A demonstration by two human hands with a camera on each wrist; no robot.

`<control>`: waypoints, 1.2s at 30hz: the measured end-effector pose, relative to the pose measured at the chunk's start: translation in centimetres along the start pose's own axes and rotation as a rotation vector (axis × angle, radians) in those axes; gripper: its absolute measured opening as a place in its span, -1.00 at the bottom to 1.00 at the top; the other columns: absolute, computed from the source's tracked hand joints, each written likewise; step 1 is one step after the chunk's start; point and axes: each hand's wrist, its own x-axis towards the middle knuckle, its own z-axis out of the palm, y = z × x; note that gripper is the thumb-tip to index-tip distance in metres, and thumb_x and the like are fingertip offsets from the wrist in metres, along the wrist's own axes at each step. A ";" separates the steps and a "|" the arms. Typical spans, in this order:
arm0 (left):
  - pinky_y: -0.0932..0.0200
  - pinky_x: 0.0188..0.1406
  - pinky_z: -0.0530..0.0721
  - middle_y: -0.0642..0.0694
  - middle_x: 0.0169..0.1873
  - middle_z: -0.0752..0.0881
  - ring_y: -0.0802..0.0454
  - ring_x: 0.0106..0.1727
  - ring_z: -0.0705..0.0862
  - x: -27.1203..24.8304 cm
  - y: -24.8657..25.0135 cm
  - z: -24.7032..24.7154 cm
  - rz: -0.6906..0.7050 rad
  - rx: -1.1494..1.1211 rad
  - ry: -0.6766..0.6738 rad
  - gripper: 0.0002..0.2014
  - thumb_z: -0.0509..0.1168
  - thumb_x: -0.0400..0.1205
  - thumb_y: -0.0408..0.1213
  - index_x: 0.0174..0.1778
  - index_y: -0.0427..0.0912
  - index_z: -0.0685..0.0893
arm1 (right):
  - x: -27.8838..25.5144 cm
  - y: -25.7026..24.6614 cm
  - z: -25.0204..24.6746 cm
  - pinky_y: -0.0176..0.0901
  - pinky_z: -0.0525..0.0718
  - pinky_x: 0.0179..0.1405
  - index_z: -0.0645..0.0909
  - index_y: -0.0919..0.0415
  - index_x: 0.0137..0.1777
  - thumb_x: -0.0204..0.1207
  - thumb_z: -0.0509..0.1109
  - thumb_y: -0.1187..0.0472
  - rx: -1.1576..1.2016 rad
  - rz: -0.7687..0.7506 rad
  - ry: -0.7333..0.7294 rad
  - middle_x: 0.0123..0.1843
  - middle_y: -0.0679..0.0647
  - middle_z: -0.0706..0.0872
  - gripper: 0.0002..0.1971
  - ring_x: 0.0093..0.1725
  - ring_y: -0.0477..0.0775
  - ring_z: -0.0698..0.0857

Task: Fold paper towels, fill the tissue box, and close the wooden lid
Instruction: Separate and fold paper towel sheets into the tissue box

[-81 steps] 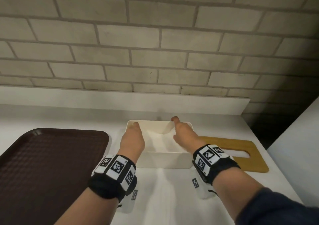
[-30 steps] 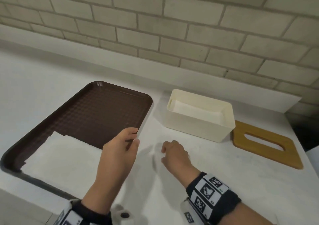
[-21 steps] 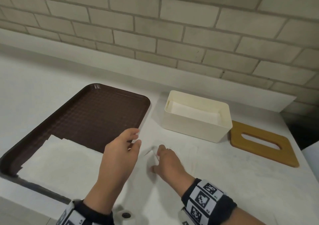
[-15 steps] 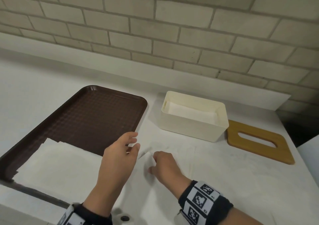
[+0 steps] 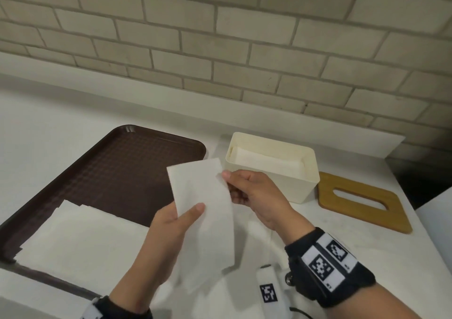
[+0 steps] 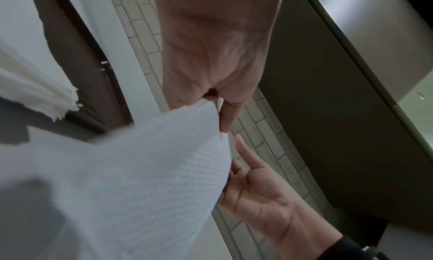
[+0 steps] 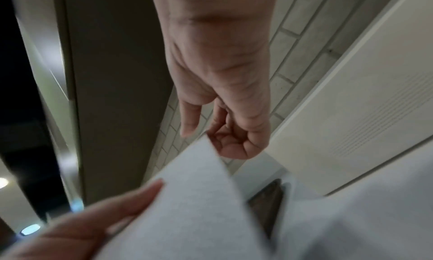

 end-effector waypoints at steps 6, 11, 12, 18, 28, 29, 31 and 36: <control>0.04 -0.14 0.68 -0.07 -0.09 0.85 0.00 -0.13 0.83 0.2 1.8 -4.1 0.157 -0.071 0.196 -0.79 0.25 0.64 -0.43 0.05 -0.09 0.73 | 1.3 5.0 -1.9 -0.36 0.59 0.06 0.52 0.08 0.32 0.37 0.53 0.14 -0.987 0.136 -0.085 0.24 0.00 0.58 -0.49 0.13 -0.06 0.63; 0.06 -0.15 0.67 -0.01 -0.10 0.85 0.04 -0.11 0.82 -0.1 2.4 -5.1 0.214 -0.052 0.206 -0.78 0.24 0.65 -0.41 0.05 -0.03 0.72 | 2.0 6.2 -1.5 -0.06 0.56 0.27 0.36 0.08 0.45 0.32 0.53 0.27 -1.072 0.116 -0.131 0.27 0.05 0.46 -0.32 0.27 0.10 0.55; 0.07 -0.15 0.66 0.00 -0.09 0.85 0.04 -0.10 0.81 -0.1 2.3 -5.0 0.212 -0.046 0.205 -0.78 0.24 0.65 -0.41 0.06 -0.03 0.71 | 2.2 6.2 -1.5 -0.11 0.60 0.15 0.40 0.08 0.40 0.32 0.51 0.29 -1.071 0.117 -0.142 0.18 0.02 0.48 -0.37 0.17 0.09 0.58; 0.07 -0.11 0.66 -0.05 -0.04 0.84 -0.01 -0.05 0.82 0.6 1.3 -4.1 0.165 -0.115 0.175 -0.78 0.21 0.68 -0.33 0.15 -0.07 0.71 | 2.0 5.3 -2.7 -0.40 0.39 -0.39 0.73 0.10 -0.02 0.36 0.50 0.16 -0.985 0.010 -0.111 -0.25 -0.17 0.56 -0.81 -0.17 -0.07 0.55; 0.11 -0.10 0.63 0.15 -0.20 0.85 0.13 -0.11 0.80 2.0 1.3 -1.6 0.191 -0.095 0.135 -0.80 0.15 0.71 -0.16 -0.03 0.04 0.70 | -3.6 -2.8 -7.7 -0.39 0.59 -0.24 0.78 0.13 -0.21 0.40 0.53 0.22 -0.437 -0.198 0.017 -0.25 -0.02 0.80 -0.99 -0.31 -0.20 0.69; 0.10 -0.07 0.63 0.15 -0.19 0.84 0.10 -0.06 0.78 2.1 1.3 -1.4 0.196 -0.088 0.132 -0.80 0.16 0.71 -0.16 -0.03 0.05 0.71 | -4.1 -3.4 -7.9 -0.38 0.60 -0.27 0.78 0.12 -0.23 0.39 0.54 0.24 -0.398 -0.243 0.051 -0.27 -0.05 0.80 -0.99 -0.31 -0.19 0.70; 0.09 -0.04 0.64 0.10 -0.13 0.84 0.05 0.04 0.76 2.4 1.8 -0.9 0.208 -0.073 0.123 -0.81 0.17 0.70 -0.16 -0.02 0.05 0.72 | -4.8 -4.6 -8.2 -0.43 0.59 -0.35 0.79 0.07 -0.25 0.35 0.54 0.23 -0.344 -0.317 0.114 -0.30 -0.09 0.80 -0.96 -0.34 -0.21 0.69; 0.11 0.04 0.65 0.05 0.00 0.83 0.07 0.09 0.77 2.7 3.2 0.3 0.261 0.009 0.034 -0.78 0.15 0.70 -0.15 0.10 0.05 0.70 | -6.2 -6.9 -7.9 -0.07 0.62 -0.33 0.79 -0.07 -0.23 0.32 0.54 0.04 -0.519 -0.320 0.035 -0.23 0.11 0.80 -0.95 -0.36 0.22 0.63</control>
